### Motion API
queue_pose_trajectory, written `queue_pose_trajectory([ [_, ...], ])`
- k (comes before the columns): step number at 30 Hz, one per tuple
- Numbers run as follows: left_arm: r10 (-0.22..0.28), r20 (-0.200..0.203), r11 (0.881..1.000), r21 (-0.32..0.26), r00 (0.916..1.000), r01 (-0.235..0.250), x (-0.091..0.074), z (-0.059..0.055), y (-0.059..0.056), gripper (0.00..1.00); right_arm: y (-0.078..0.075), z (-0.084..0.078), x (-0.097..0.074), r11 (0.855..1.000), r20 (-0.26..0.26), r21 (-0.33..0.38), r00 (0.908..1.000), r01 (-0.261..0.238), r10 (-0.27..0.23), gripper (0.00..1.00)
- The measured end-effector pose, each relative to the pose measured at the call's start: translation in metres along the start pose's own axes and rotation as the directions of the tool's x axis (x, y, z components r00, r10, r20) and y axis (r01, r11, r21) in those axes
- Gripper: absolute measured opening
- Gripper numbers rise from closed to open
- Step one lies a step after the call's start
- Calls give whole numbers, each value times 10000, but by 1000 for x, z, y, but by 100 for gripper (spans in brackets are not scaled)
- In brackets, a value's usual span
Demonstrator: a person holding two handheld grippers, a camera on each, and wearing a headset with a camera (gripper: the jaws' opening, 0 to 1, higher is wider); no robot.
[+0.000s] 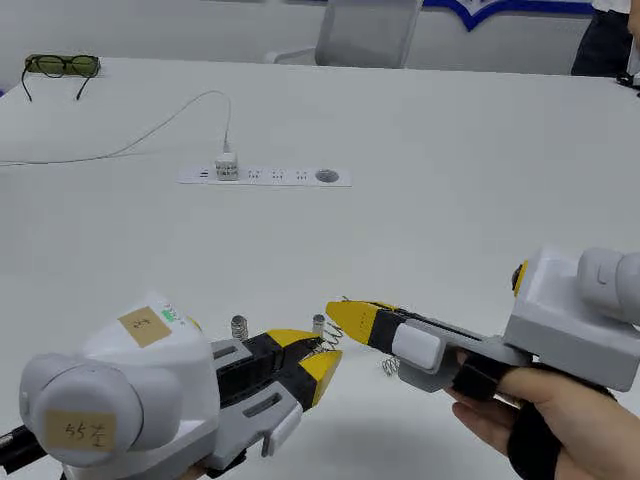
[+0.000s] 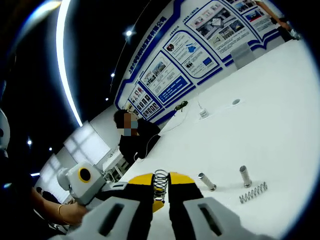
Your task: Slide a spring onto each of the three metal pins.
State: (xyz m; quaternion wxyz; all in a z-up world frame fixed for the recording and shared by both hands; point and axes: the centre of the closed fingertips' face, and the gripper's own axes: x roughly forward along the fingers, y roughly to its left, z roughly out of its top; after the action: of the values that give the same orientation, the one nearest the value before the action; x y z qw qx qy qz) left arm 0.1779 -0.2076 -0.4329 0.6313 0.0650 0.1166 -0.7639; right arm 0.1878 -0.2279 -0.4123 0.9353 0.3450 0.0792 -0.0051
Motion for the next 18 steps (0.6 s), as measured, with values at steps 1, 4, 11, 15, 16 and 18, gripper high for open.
queue_pose_trajectory([
  [1,-2,-43,10000,45,10000,2,0,0,0,11,0,0,0,9999,-19,-117,10000,10,-10,11],
  [4,-76,-168,9999,79,9998,78,1,-2,-1,11,0,-1,2,9989,-146,-455,9999,71,-77,11],
  [11,82,-761,9987,507,9971,-43,1,-15,-1,20,-3,1,5,9887,-254,-1490,9994,184,-224,11],
  [15,272,-1019,9975,680,9944,-203,0,-20,1,23,-6,5,8,9780,-284,-2068,9991,256,-321,11],
  [16,364,-1131,9973,673,9929,-289,0,-23,2,25,-7,6,10,9749,-328,-2210,9988,282,-363,11],
  [18,401,-1209,9969,724,9919,-315,1,-25,3,29,-8,7,12,9696,-327,-2431,9988,286,-377,11],
])
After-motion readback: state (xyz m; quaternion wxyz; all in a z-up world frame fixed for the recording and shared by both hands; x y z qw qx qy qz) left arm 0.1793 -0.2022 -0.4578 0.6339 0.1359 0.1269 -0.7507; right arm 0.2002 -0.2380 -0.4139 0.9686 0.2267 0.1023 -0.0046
